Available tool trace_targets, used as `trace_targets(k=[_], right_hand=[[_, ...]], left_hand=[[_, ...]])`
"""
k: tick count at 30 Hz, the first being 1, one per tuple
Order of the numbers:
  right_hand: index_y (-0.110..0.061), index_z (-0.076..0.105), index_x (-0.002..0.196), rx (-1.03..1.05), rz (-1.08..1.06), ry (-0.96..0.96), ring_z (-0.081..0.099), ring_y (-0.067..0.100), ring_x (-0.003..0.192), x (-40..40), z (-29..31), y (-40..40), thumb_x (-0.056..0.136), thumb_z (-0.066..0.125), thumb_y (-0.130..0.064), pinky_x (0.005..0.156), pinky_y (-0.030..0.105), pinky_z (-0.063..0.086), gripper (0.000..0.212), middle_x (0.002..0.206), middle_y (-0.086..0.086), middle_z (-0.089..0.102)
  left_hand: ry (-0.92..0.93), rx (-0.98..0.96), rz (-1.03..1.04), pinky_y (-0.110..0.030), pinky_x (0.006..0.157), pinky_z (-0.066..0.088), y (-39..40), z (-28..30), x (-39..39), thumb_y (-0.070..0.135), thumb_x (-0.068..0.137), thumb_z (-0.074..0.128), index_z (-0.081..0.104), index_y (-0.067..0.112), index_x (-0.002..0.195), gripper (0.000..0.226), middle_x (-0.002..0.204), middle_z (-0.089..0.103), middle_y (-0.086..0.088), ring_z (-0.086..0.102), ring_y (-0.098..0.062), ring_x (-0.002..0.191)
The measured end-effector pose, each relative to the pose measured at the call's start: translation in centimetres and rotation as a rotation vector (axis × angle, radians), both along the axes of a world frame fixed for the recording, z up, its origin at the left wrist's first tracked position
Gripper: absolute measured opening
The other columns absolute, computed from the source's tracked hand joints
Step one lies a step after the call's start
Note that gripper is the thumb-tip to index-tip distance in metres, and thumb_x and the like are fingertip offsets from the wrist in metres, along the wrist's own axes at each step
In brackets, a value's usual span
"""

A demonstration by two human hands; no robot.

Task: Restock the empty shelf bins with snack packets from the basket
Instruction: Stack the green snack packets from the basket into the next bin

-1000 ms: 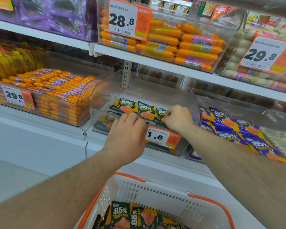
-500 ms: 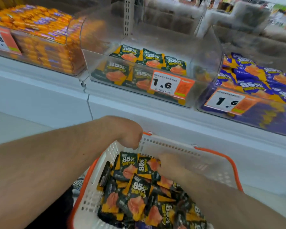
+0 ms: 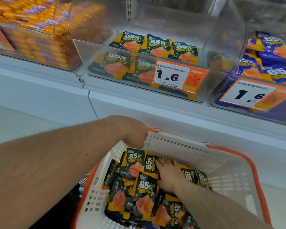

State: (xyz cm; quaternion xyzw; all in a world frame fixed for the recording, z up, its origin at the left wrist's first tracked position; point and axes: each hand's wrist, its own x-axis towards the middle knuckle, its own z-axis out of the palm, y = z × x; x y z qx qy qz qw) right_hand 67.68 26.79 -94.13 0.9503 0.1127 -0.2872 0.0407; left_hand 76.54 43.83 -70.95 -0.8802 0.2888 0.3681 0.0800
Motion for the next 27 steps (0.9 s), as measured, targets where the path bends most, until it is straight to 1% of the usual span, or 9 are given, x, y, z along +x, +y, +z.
trace_targets(k=[4, 7, 11, 15, 18, 21, 22, 24, 27], right_hand=[[-0.005, 0.036, 0.145, -0.118, 0.190, -0.088, 0.045, 0.028, 0.131, -0.1, 2.6, 0.7, 0.089, 0.058, -0.023, 0.113, 0.052, 0.023, 0.063, 0.153, 0.011, 0.036], [-0.013, 0.060, 0.113, -0.058, 0.204, -0.223, 0.061, 0.028, 0.105, 0.5, 6.7, 1.1, 0.088, 0.058, -0.013, 0.096, 0.043, 0.039, 0.025, 0.115, 0.008, 0.066], [-0.015, 0.062, 0.095, 0.061, 0.047, -0.218, 0.060, 0.026, 0.086, 2.6, 14.5, 1.5, 0.086, 0.047, -0.011, 0.078, 0.036, 0.050, 0.018, 0.093, 0.006, 0.063], [-0.021, 0.056, 0.068, 0.257, -0.112, -0.133, 0.054, 0.025, 0.077, 5.2, 21.2, 1.1, 0.078, 0.050, -0.006, 0.060, 0.028, 0.041, 0.019, 0.075, 0.003, 0.056], [-0.009, 0.062, 0.071, 0.429, -0.188, -0.127, 0.046, 0.021, 0.072, 6.1, 25.5, 1.3, 0.082, 0.054, -0.002, 0.060, 0.031, 0.034, 0.015, 0.075, 0.009, 0.056], [-0.010, 0.064, 0.071, 0.740, -0.345, -0.062, 0.039, 0.018, 0.068, 5.4, 29.2, 1.8, 0.085, 0.066, -0.006, 0.061, 0.031, 0.028, 0.014, 0.068, 0.003, 0.047], [-0.009, 0.066, 0.076, 0.888, -0.441, -0.015, 0.044, 0.018, 0.069, 5.1, 29.9, 2.0, 0.083, 0.070, -0.017, 0.063, 0.030, 0.034, 0.011, 0.070, 0.003, 0.051], [-0.012, 0.068, 0.087, 1.175, -0.675, 0.151, 0.056, 0.021, 0.076, 4.7, 30.7, 2.1, 0.078, 0.062, -0.045, 0.069, 0.033, 0.046, 0.035, 0.081, 0.006, 0.062], [-0.018, 0.069, 0.103, 1.278, -0.818, 0.340, 0.063, 0.027, 0.079, 4.4, 31.4, 1.9, 0.086, 0.044, -0.062, 0.075, 0.039, 0.050, 0.053, 0.095, 0.013, 0.064]], left_hand=[[0.000, -0.007, -0.001, -0.036, 0.099, 0.047, -0.2, 0.5, 0.0, 0.025, 0.097, 0.047, 0.055, 0.017, 0.129, 0.034, 0.129, 0.058, -0.003, 0.057, -0.020, 0.115], [-0.014, -0.032, -0.006, -0.039, 0.098, 0.048, -0.1, 1.0, 0.1, 0.026, 0.096, 0.047, 0.058, 0.013, 0.126, 0.034, 0.129, 0.059, -0.005, 0.058, -0.022, 0.115], [-0.044, -0.076, -0.002, -0.038, 0.093, 0.046, 0.5, 1.9, 0.1, 0.028, 0.096, 0.050, 0.055, 0.009, 0.112, 0.025, 0.131, 0.058, -0.011, 0.057, -0.025, 0.110], [-0.049, -0.211, 0.037, -0.034, 0.101, 0.041, 1.5, 3.6, -0.5, 0.037, 0.095, 0.058, 0.041, 0.016, 0.144, 0.056, 0.144, 0.047, -0.004, 0.047, -0.023, 0.127], [-0.062, -0.398, 0.102, -0.033, 0.096, 0.045, 2.2, 4.9, -0.3, 0.032, 0.089, 0.067, 0.053, 0.020, 0.131, 0.045, 0.129, 0.057, -0.002, 0.054, -0.022, 0.116], [-0.160, -0.542, 0.117, -0.030, 0.074, 0.048, 3.2, 6.5, 0.1, 0.022, 0.085, 0.069, 0.063, 0.021, 0.105, 0.022, 0.093, 0.062, 0.002, 0.059, -0.020, 0.089], [-0.161, -0.587, 0.131, -0.027, 0.068, 0.045, 3.7, 7.2, 0.2, 0.019, 0.084, 0.070, 0.063, 0.021, 0.100, 0.017, 0.084, 0.061, 0.006, 0.058, -0.018, 0.082], [-0.109, -0.698, 0.192, -0.025, 0.066, 0.045, 4.9, 8.6, 0.3, 0.011, 0.084, 0.072, 0.064, 0.023, 0.094, 0.017, 0.079, 0.062, 0.013, 0.060, -0.014, 0.077], [-0.113, -0.879, 0.271, -0.028, 0.077, 0.047, 7.0, 10.4, 0.6, 0.003, 0.082, 0.074, 0.066, 0.024, 0.085, 0.022, 0.081, 0.066, 0.009, 0.061, -0.011, 0.082]])
